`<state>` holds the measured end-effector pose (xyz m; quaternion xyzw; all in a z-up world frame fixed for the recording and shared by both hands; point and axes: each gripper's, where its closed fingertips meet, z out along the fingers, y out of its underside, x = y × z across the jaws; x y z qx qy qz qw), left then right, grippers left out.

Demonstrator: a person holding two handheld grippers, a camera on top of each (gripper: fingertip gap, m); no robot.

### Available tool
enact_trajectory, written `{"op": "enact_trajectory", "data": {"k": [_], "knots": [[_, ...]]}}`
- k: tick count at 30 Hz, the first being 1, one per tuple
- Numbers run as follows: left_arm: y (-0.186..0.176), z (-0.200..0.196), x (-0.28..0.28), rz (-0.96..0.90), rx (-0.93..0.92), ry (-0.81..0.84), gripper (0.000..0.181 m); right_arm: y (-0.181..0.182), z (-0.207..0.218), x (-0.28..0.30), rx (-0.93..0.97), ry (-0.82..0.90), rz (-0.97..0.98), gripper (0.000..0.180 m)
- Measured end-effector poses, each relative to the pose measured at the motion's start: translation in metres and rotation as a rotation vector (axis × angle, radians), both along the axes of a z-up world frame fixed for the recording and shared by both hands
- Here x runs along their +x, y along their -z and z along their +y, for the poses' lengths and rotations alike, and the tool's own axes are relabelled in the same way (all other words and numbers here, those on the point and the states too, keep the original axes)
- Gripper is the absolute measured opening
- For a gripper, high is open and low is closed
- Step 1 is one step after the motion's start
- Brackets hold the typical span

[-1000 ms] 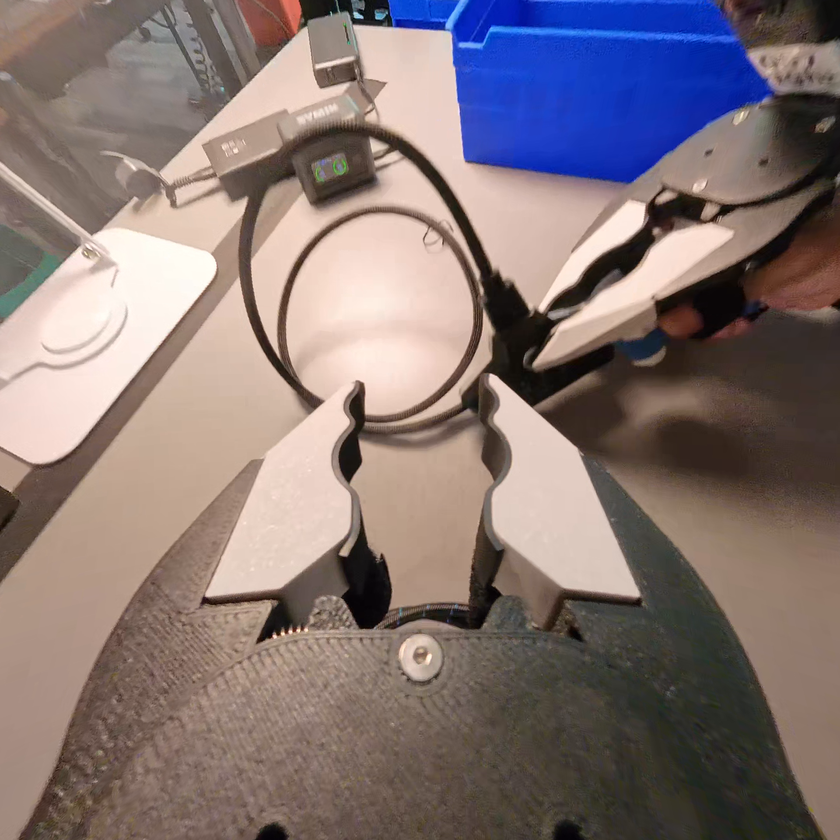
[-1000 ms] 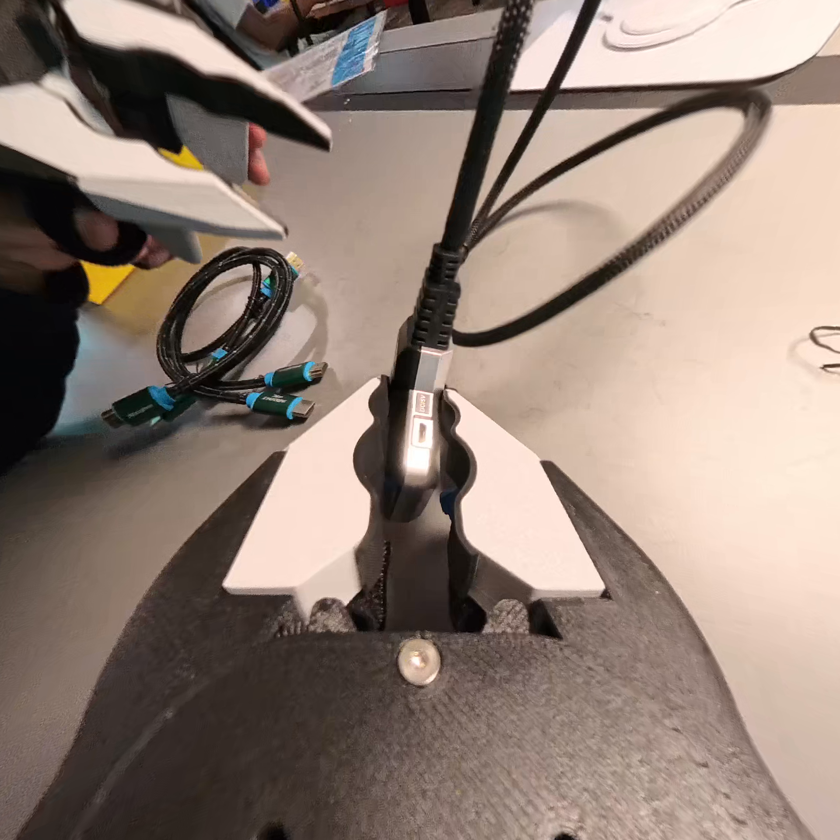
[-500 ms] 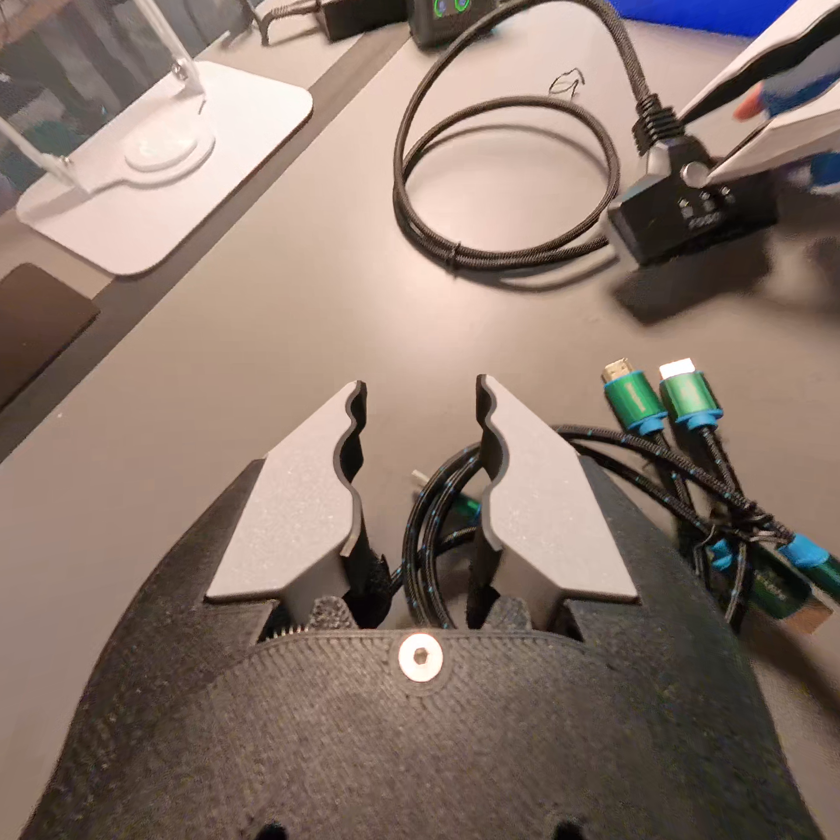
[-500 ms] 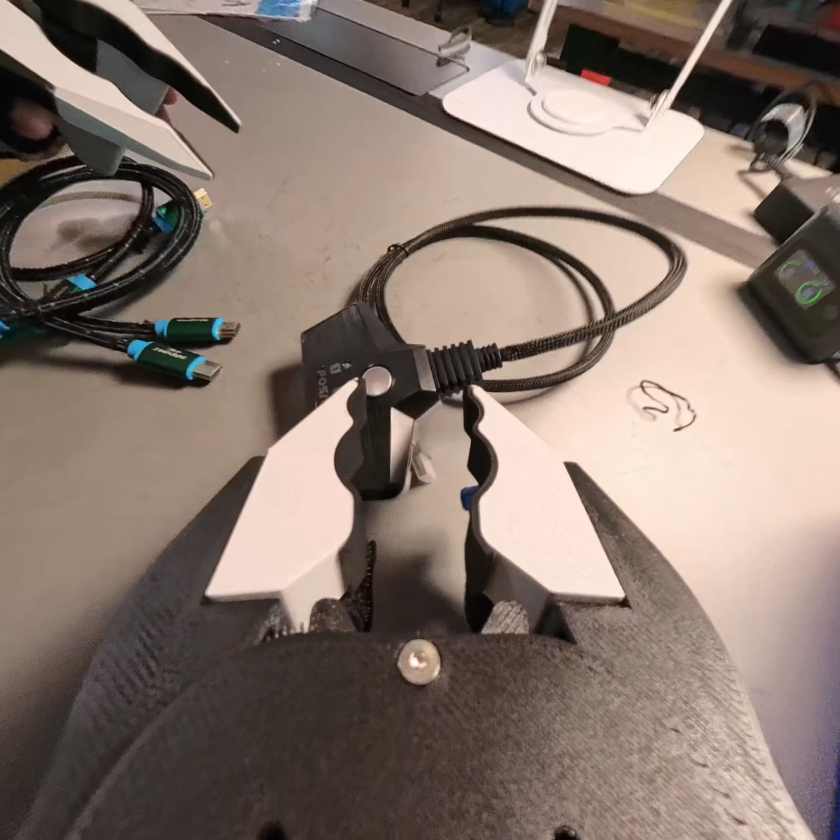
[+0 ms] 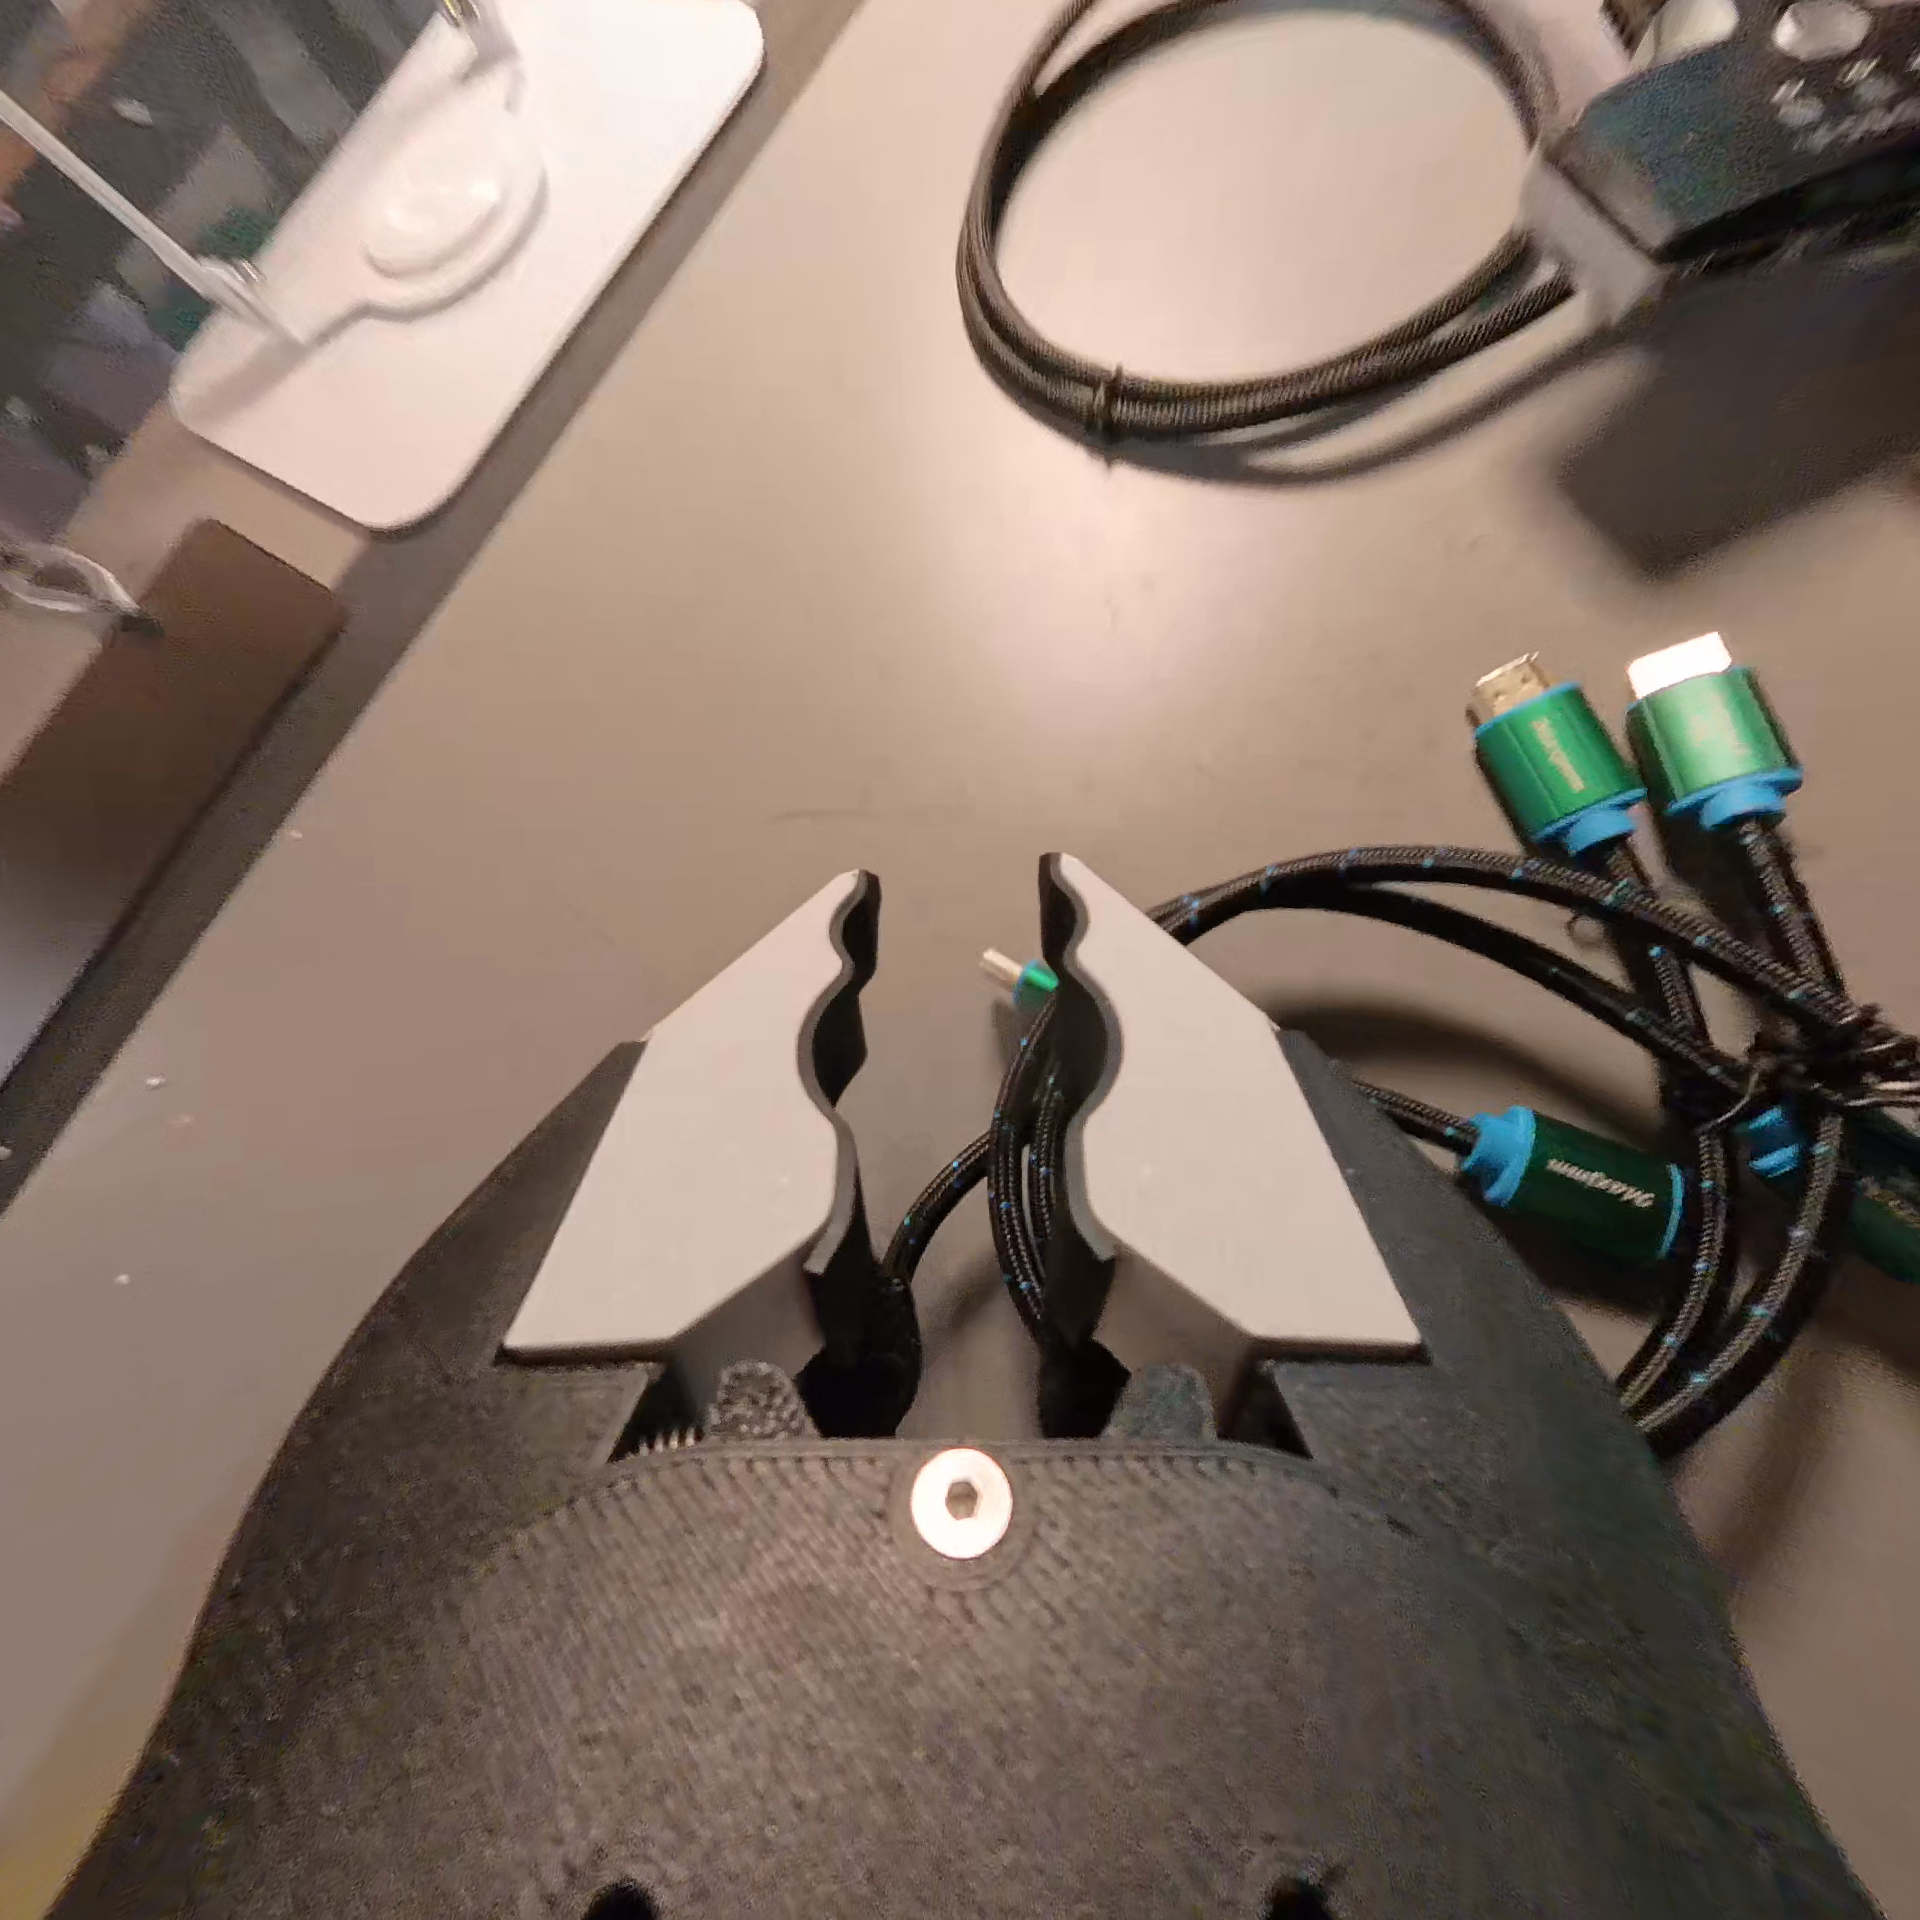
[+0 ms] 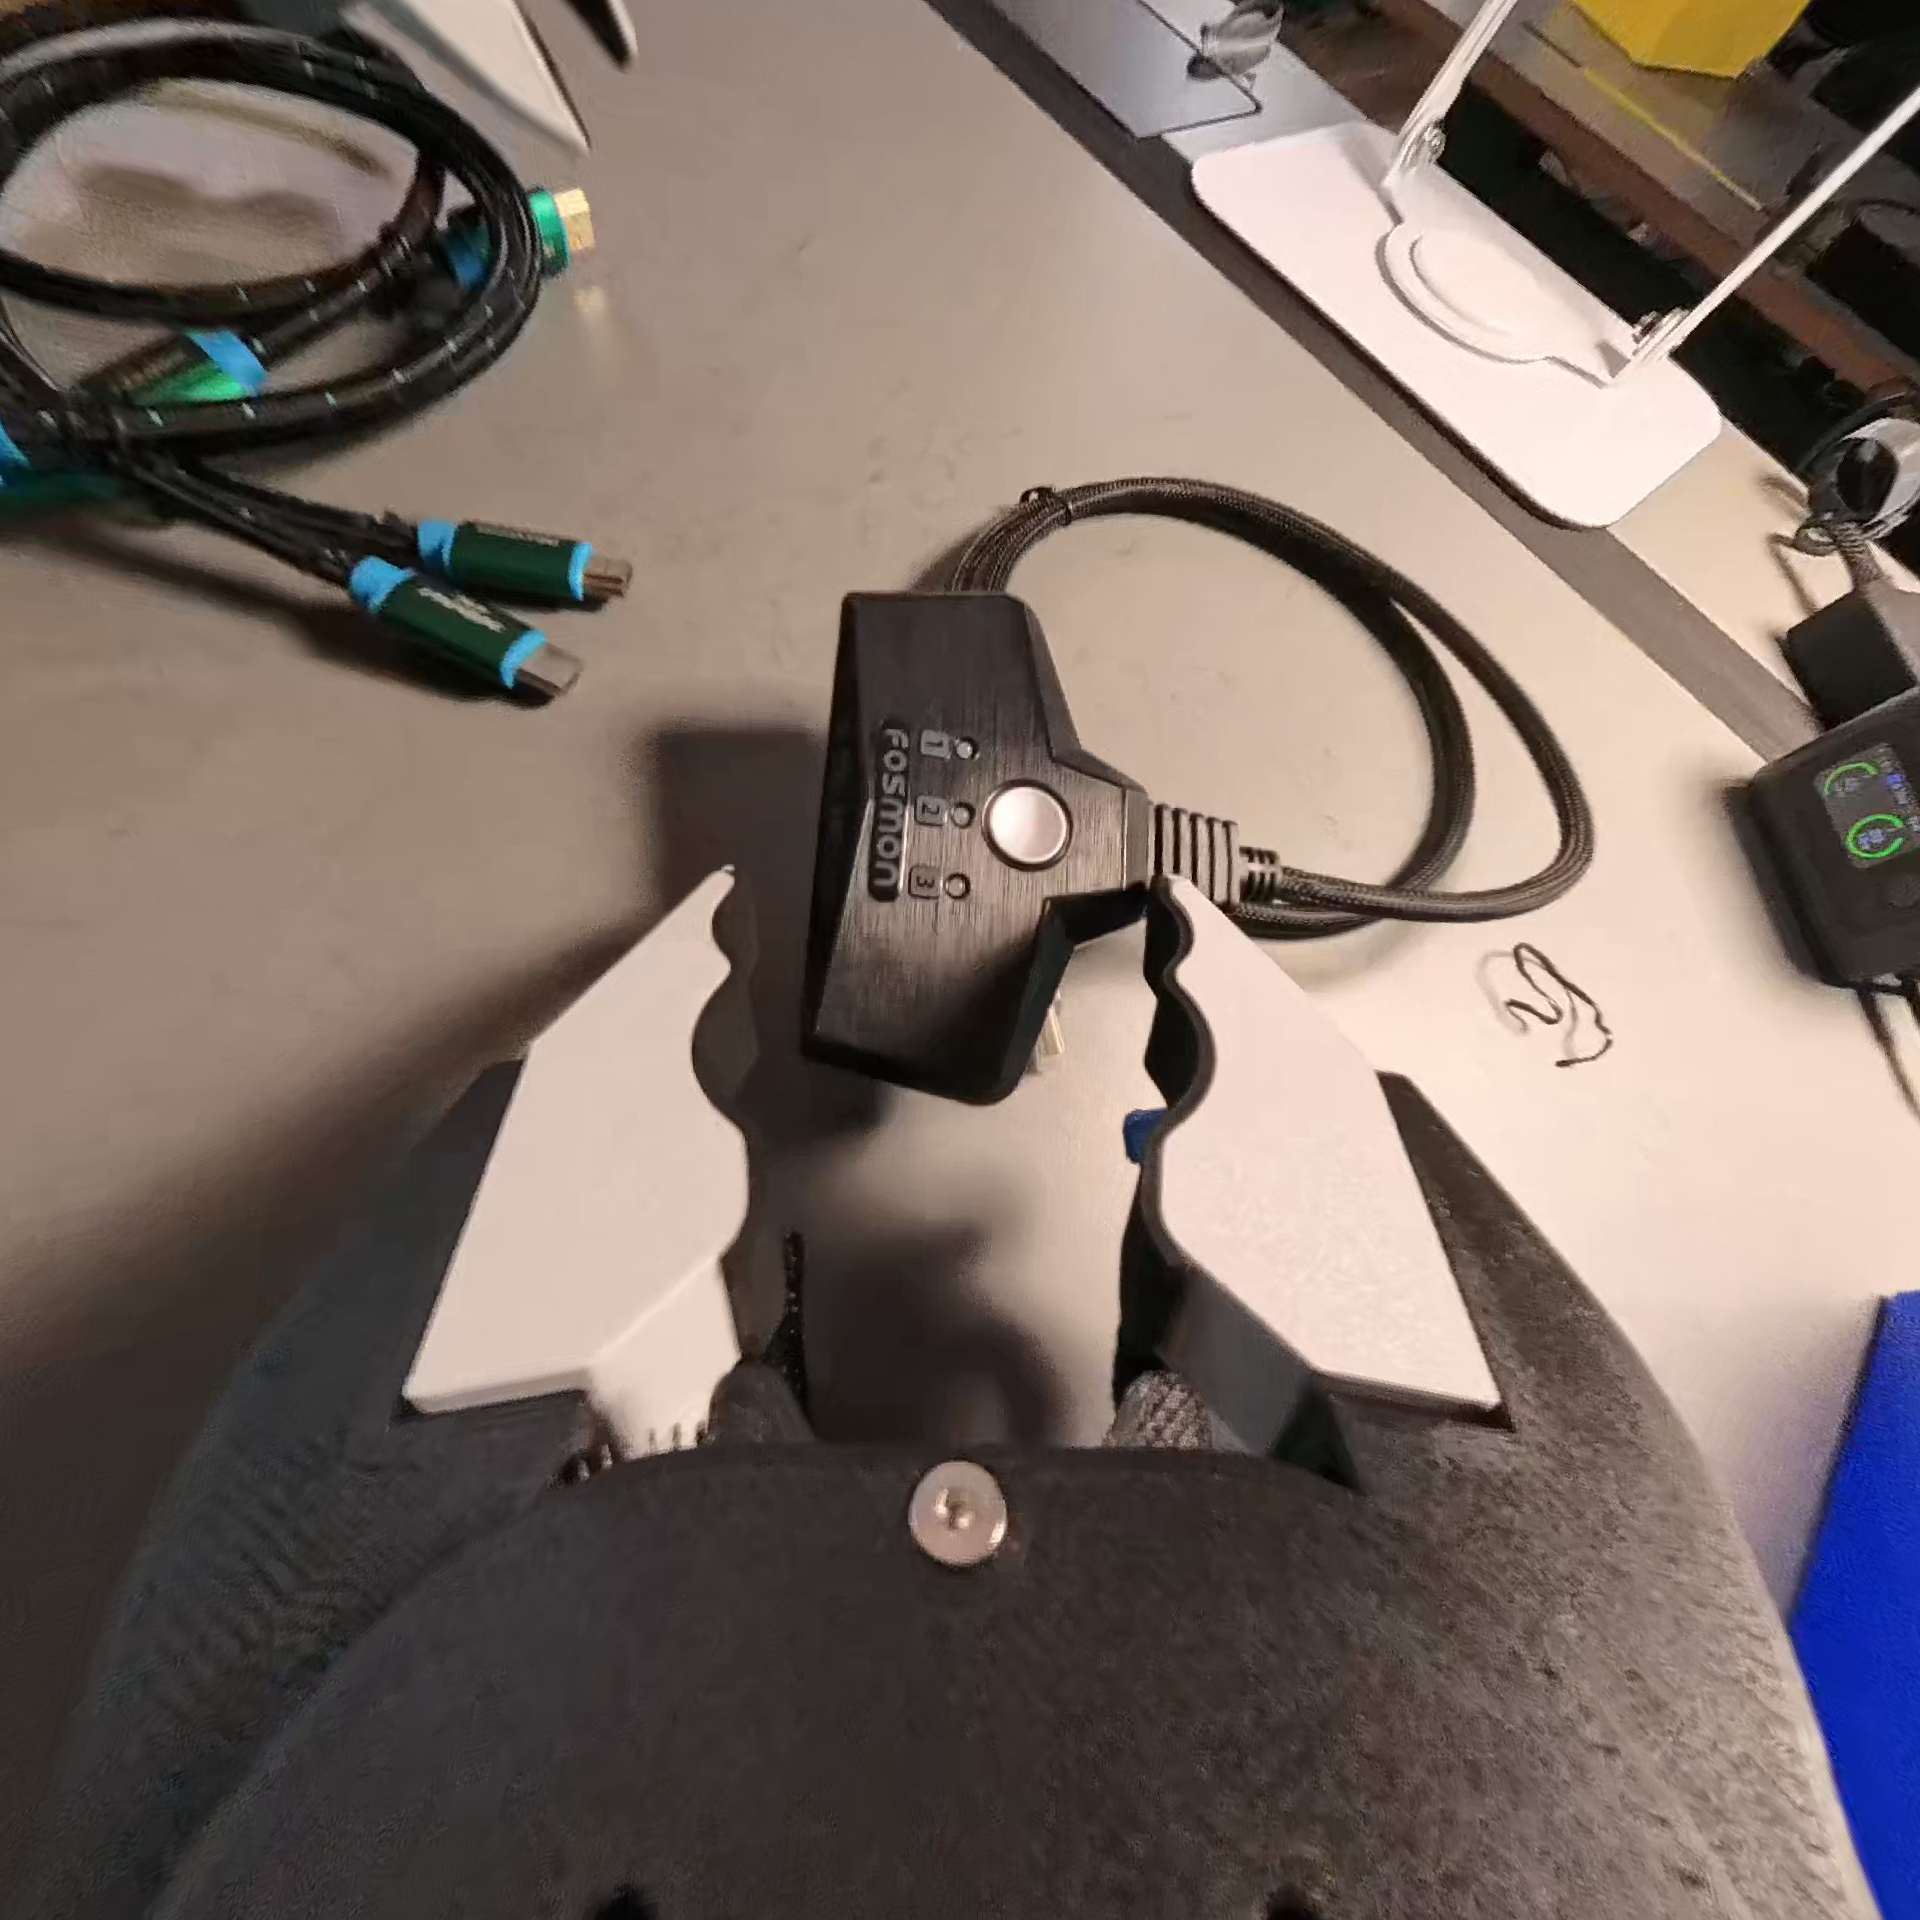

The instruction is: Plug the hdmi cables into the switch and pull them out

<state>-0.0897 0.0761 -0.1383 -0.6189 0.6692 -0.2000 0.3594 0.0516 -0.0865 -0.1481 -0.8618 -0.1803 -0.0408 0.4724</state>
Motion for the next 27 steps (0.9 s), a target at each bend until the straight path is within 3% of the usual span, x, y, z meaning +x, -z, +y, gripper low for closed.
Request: {"op": "enact_trajectory", "data": {"k": [4,8,14,23,27], "knots": [[-0.019,-0.041,0.011,-0.075,-0.066,0.122,0.04,0.002,0.0,0.005,-0.009,0.02,-0.001,0.076],[-0.007,-0.097,0.02,-0.042,-0.207,0.297,0.051,0.004,0.0,0.007,-0.016,0.038,0.02,0.071],[0.027,-0.096,0.021,0.116,-0.079,0.262,0.056,0.005,0.002,0.01,-0.007,0.065,-0.004,0.061],[0.003,-0.126,0.018,0.083,-0.151,0.35,0.055,0.002,0.003,0.01,0.018,0.056,-0.029,0.059],[0.025,-0.146,0.001,0.258,-0.105,0.41,0.053,0.003,0.003,0.01,0.017,0.058,-0.013,0.059]]}}
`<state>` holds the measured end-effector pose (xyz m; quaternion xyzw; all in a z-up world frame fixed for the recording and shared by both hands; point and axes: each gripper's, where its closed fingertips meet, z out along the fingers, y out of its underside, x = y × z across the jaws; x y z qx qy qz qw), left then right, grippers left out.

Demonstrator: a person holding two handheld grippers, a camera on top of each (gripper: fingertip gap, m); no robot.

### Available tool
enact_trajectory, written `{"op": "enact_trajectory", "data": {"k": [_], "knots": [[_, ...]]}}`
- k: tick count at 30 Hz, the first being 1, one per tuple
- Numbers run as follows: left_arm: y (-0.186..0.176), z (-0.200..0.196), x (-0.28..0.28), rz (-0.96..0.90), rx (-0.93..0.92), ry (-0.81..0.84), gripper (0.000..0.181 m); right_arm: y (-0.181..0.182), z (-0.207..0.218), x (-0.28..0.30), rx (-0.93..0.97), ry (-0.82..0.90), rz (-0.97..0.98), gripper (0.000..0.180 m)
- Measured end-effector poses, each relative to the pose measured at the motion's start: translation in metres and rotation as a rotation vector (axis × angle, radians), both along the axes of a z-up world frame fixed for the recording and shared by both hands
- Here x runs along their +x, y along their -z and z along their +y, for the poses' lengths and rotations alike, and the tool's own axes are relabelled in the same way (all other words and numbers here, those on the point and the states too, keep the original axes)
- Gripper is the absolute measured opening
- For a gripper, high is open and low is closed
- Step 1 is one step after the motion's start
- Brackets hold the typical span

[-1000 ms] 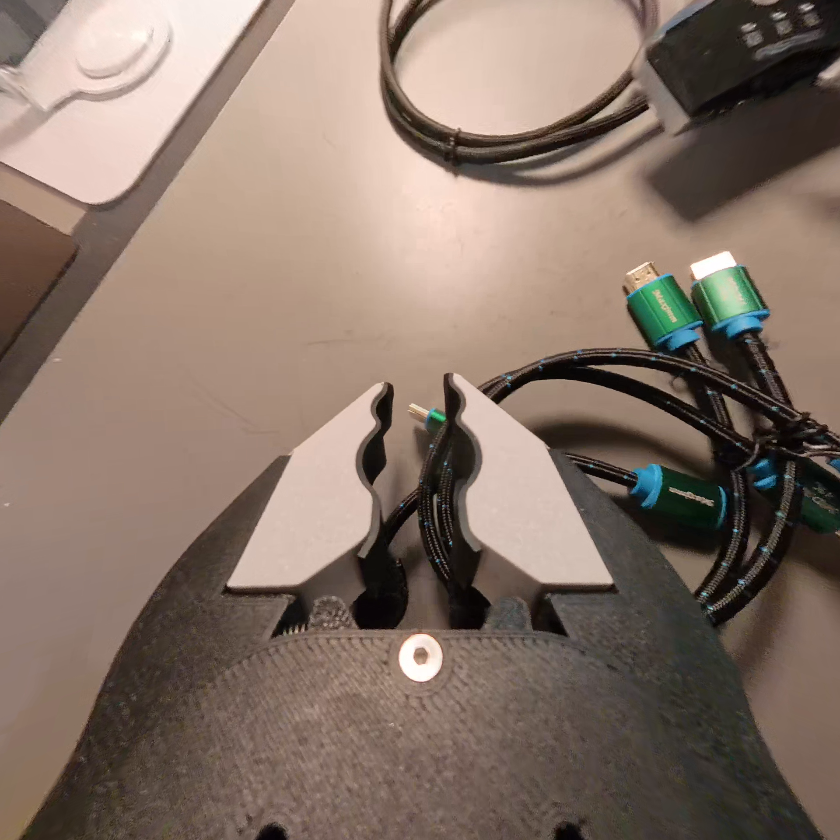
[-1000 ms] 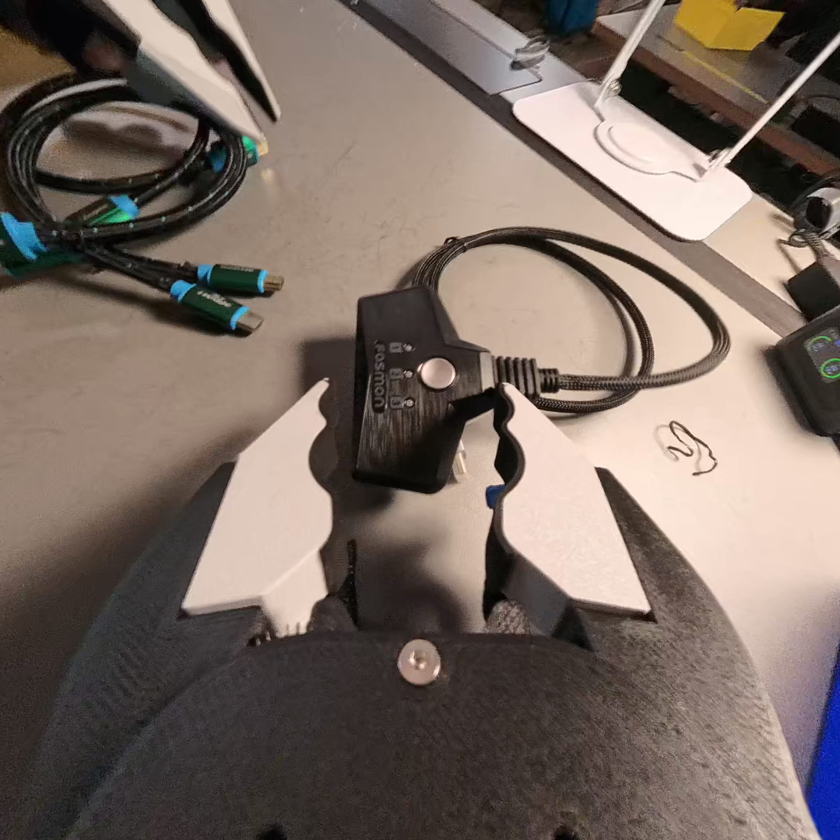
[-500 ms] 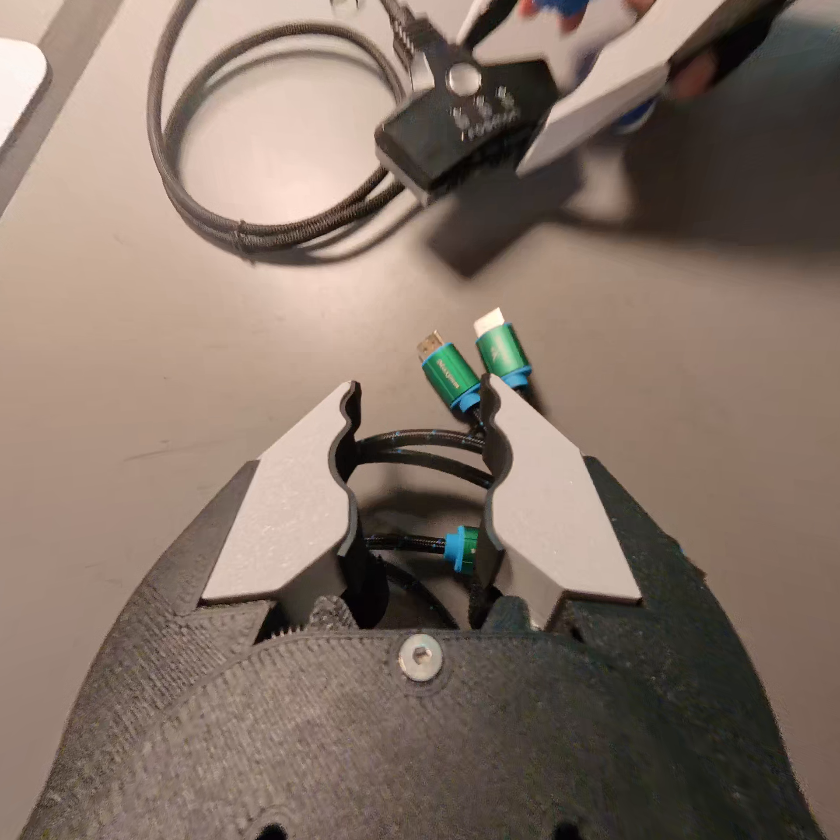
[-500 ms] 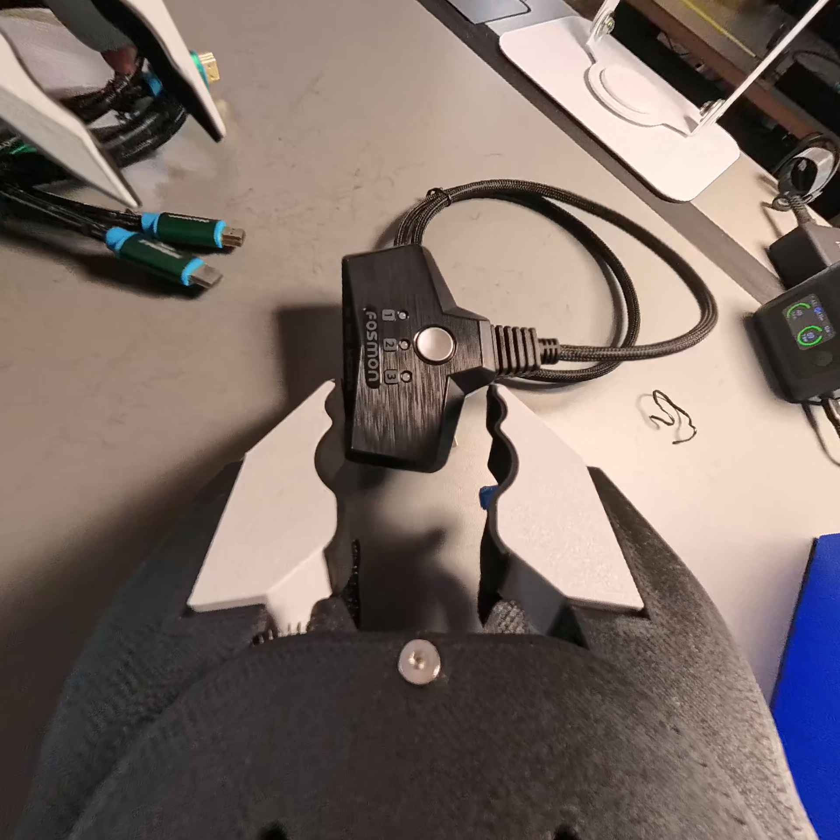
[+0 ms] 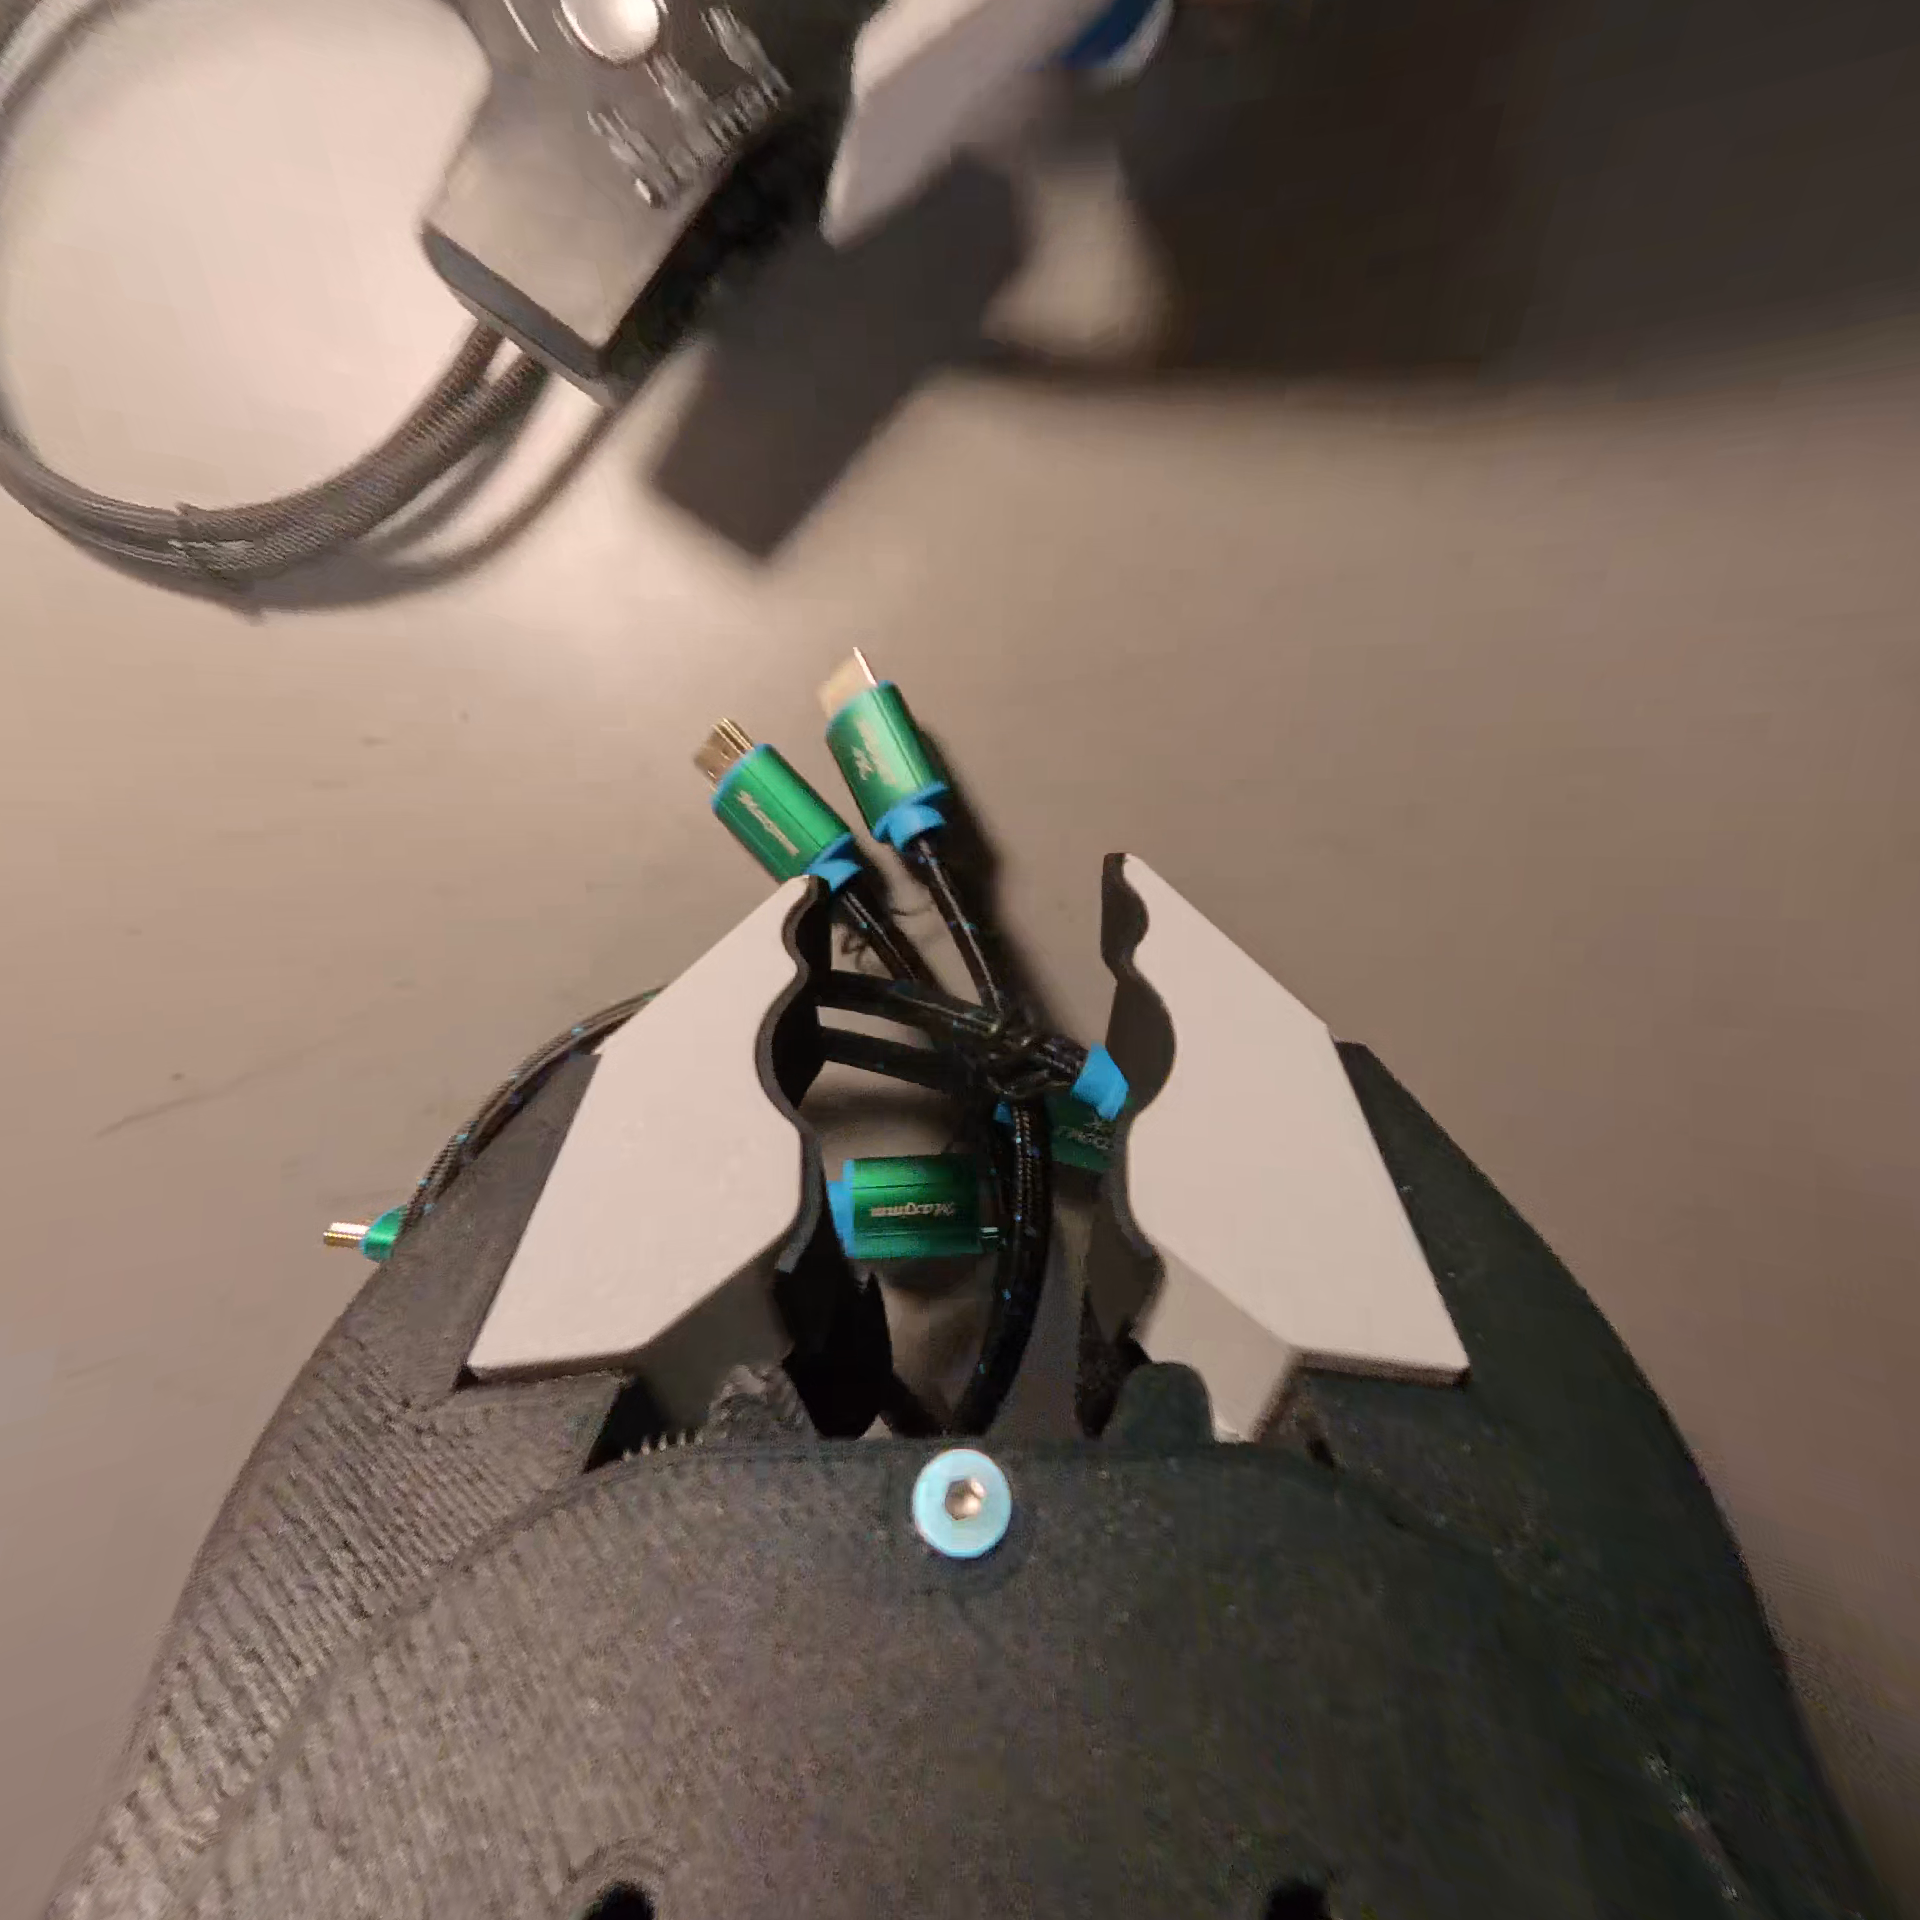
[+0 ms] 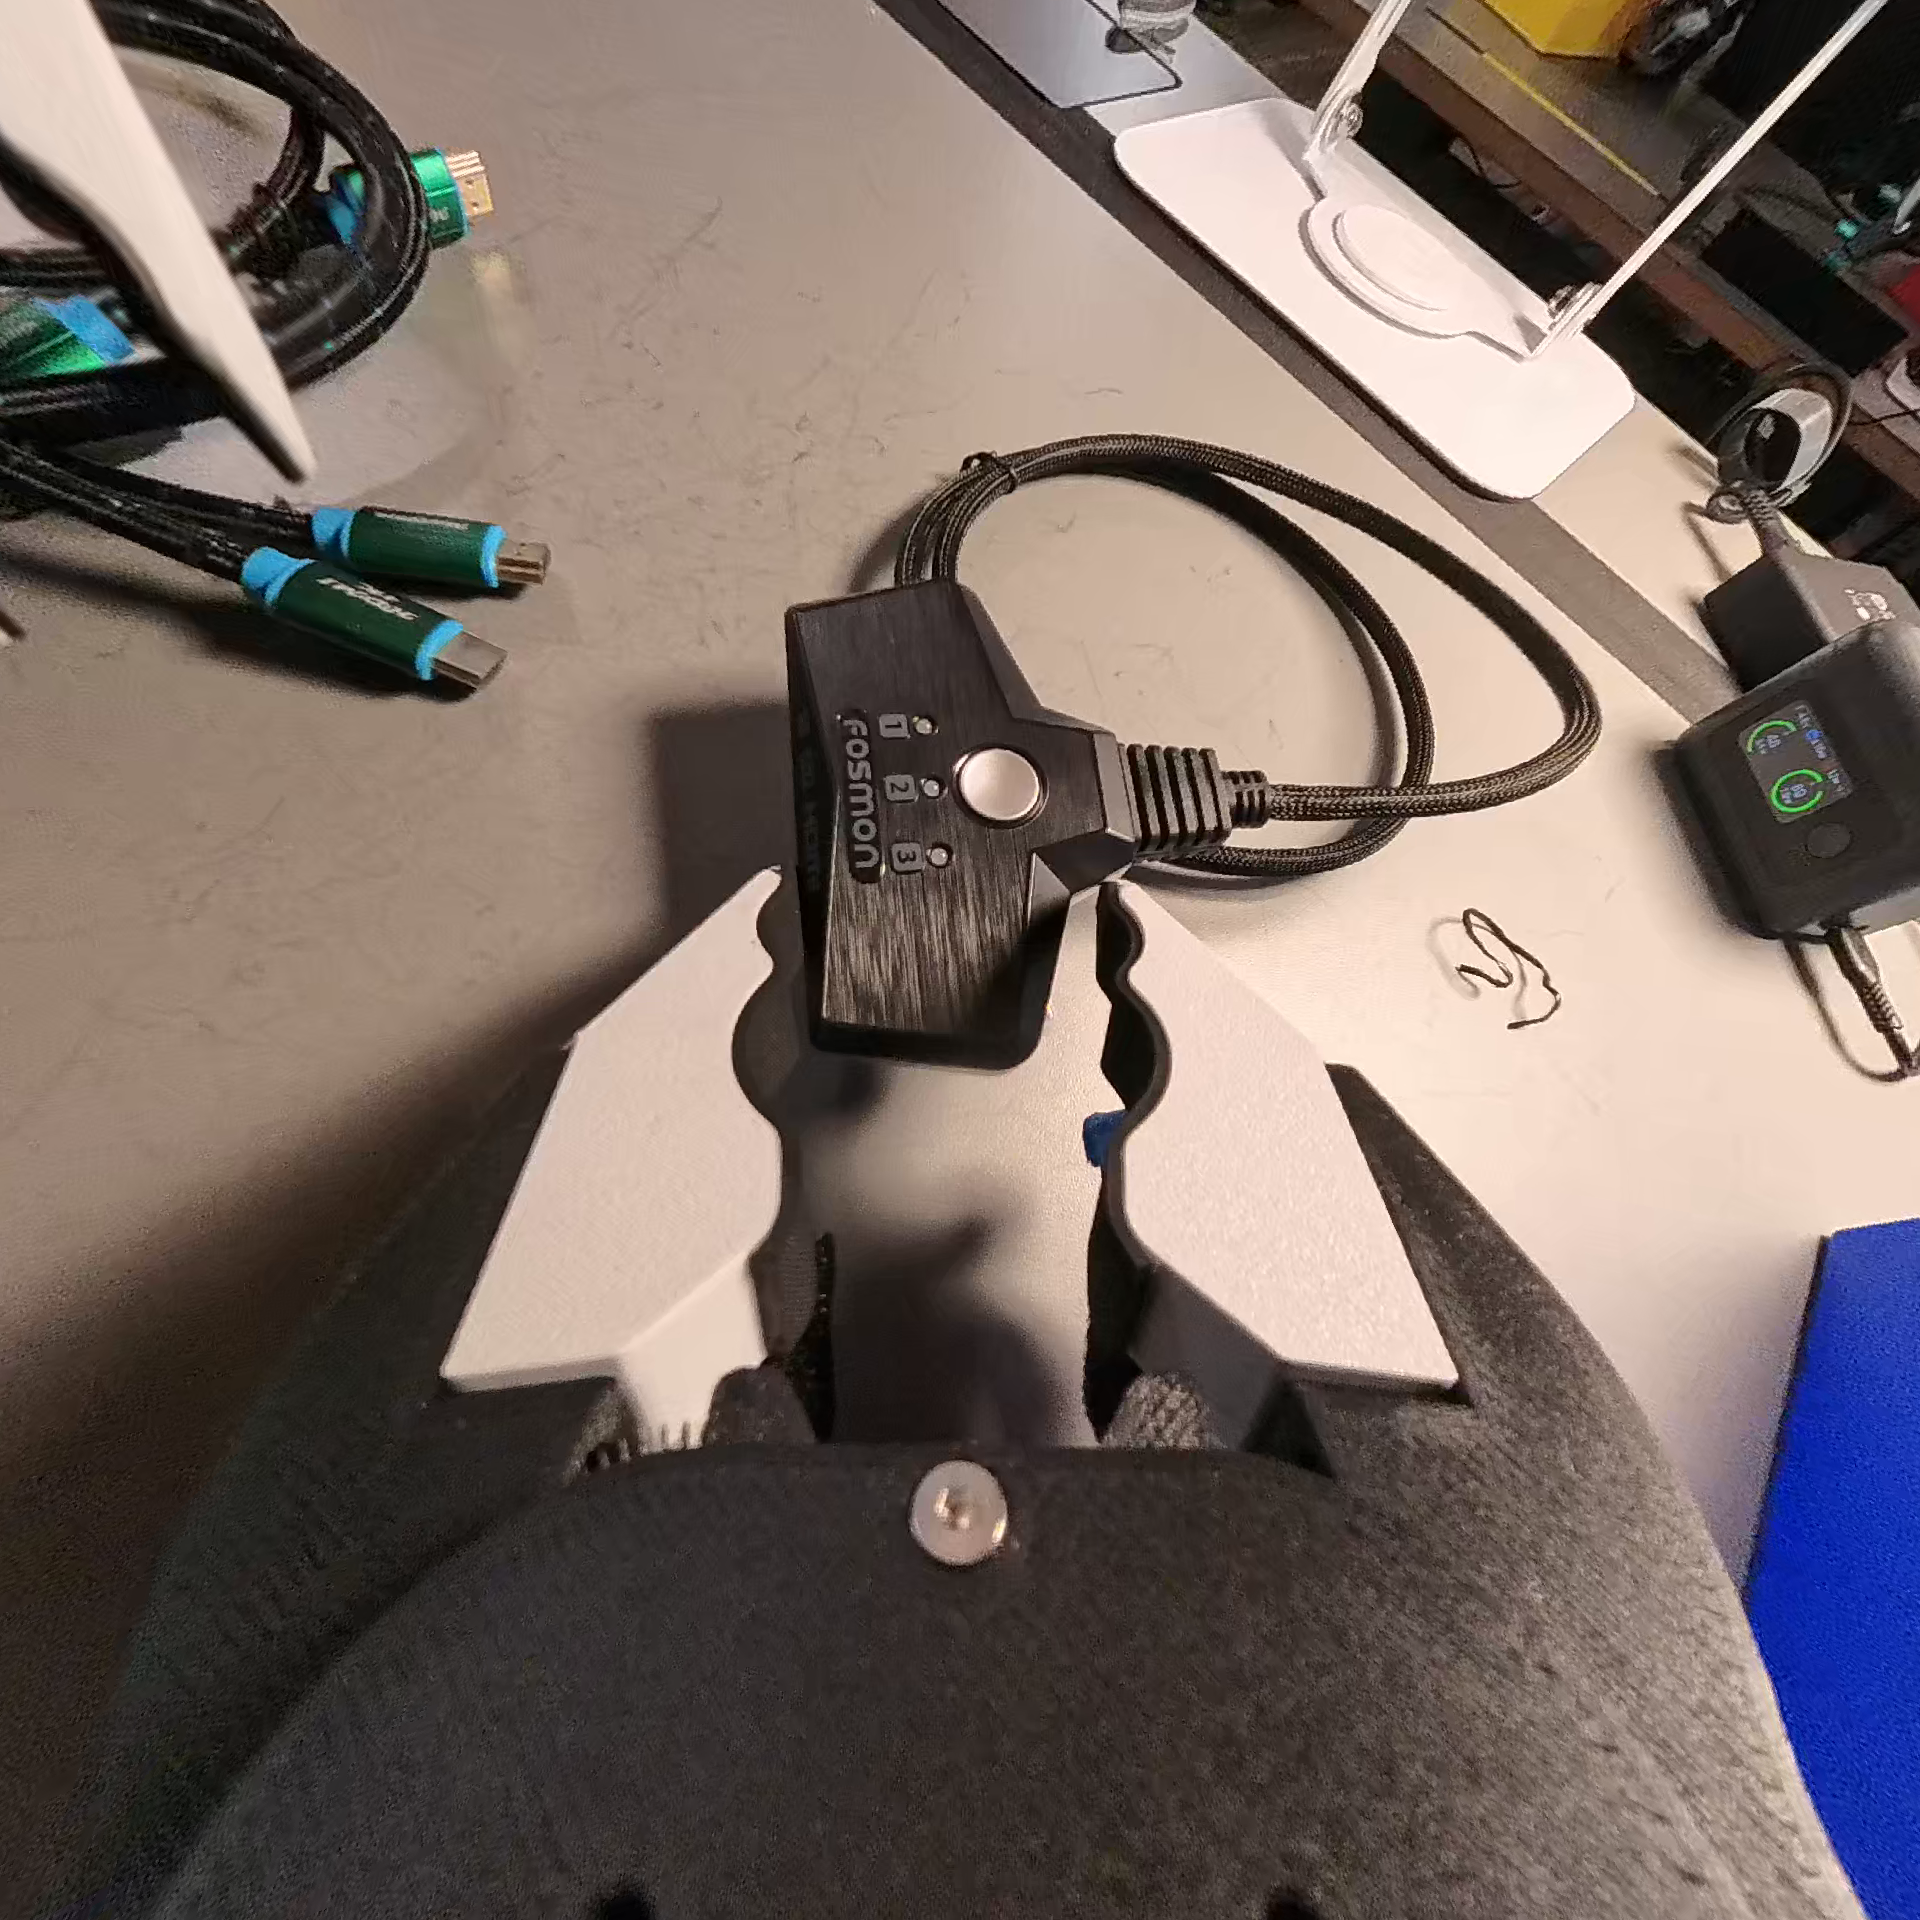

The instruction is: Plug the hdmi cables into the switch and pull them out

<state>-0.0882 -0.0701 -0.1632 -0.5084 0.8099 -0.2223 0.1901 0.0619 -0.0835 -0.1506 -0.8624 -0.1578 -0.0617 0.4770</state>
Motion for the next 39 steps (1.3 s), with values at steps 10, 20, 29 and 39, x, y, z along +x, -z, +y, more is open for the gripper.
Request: {"op": "enact_trajectory", "data": {"k": [10,20,29,39], "knots": [[-0.034,0.016,0.006,-0.095,0.05,-0.069,0.008,0.0,0.001,0.0,0.009,0.003,0.016,0.059],[-0.078,-0.046,0.018,-0.207,-0.142,0.027,0.007,-0.003,0.002,0.0,0.012,0.014,0.063,0.058],[0.013,-0.051,0.049,-0.028,0.025,-0.082,0.007,-0.003,-0.001,0.002,-0.007,0.039,0.128,0.056],[-0.006,0.012,0.063,-0.268,0.227,-0.233,0.007,-0.003,-0.002,0.004,-0.014,0.069,0.109,0.053]]}}
